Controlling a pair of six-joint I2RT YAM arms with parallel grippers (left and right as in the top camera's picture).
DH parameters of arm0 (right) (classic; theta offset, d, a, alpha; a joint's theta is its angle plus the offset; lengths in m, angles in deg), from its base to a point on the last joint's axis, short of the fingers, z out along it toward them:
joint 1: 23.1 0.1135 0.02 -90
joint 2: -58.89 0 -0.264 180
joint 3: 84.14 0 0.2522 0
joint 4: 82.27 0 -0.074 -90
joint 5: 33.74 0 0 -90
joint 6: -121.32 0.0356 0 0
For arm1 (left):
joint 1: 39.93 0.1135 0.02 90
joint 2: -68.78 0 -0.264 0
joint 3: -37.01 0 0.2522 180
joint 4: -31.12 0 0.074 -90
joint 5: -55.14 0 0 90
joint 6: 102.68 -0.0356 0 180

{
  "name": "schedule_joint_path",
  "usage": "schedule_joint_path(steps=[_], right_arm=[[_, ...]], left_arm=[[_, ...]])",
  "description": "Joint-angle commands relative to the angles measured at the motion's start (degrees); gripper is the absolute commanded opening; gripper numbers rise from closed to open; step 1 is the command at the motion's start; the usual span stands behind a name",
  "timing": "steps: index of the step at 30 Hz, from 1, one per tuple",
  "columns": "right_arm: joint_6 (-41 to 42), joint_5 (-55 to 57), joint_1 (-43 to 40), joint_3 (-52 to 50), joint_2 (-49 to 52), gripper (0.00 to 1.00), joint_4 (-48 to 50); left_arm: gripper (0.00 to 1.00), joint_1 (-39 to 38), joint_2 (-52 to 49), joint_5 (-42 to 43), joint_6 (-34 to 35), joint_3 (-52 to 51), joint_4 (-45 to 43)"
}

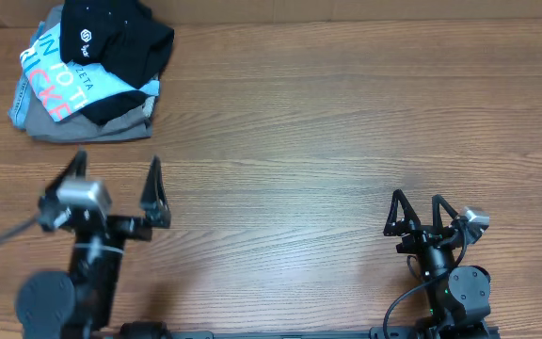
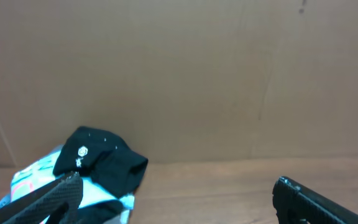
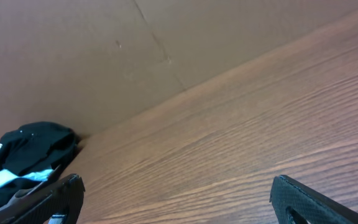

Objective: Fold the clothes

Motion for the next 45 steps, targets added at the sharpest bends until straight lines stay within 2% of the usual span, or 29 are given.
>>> schedule_joint_path(steps=[1, 10, 23, 25, 45], right_arm=[[-0.04, -0.09, -0.15, -0.07, -0.68, 1.0, 0.33], [-0.04, -0.09, -0.15, -0.07, -0.68, 1.0, 0.35], [-0.02, -0.09, -0.15, -0.07, -0.68, 1.0, 0.33], [-0.02, -0.09, -0.15, -0.07, -0.68, 1.0, 0.35], [-0.02, -0.09, -0.15, -0.07, -0.68, 1.0, 0.33]], left_arm=[[1.0, 0.31, 6.64, -1.03, -1.09, -8.0, -2.62], [1.0, 0.31, 22.14, -1.44, -1.09, -21.7, -3.28], [1.0, 0.31, 22.75, -1.46, -0.87, -38.6, -4.39], [1.0, 0.31, 22.75, -1.77, -0.9, -38.99, -7.5], [1.0, 0.31, 22.6, -1.9, -0.87, -39.1, -6.4]])
